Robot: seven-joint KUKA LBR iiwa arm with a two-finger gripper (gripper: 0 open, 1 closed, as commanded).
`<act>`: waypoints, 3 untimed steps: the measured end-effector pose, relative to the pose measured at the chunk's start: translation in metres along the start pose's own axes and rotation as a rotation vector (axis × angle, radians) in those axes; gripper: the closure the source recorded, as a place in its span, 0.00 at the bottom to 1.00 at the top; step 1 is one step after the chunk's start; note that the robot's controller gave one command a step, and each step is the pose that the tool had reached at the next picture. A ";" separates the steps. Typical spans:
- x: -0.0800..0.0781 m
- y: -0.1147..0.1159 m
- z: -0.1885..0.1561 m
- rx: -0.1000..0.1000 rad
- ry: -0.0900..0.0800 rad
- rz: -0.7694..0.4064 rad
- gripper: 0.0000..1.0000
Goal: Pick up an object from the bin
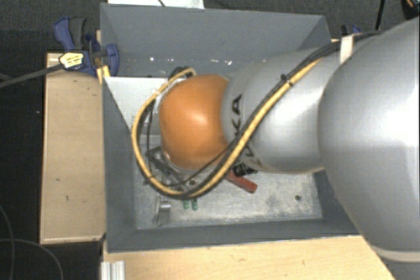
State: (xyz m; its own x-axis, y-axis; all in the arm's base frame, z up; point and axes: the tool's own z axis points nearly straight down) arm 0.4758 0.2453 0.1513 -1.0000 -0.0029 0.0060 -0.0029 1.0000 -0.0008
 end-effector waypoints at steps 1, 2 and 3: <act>-0.075 -0.074 0.062 0.003 -0.008 -0.098 0.00; -0.073 -0.189 0.071 0.003 -0.006 -0.102 0.00; -0.073 -0.183 0.071 -0.001 -0.006 -0.103 1.00</act>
Offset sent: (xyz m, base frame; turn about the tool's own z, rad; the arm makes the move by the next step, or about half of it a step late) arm 0.0724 -0.0684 -0.0597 -0.1051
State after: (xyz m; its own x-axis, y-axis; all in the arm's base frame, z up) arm 0.5487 0.0620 0.0801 -0.9944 -0.1058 0.0000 -0.1058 0.9944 0.0009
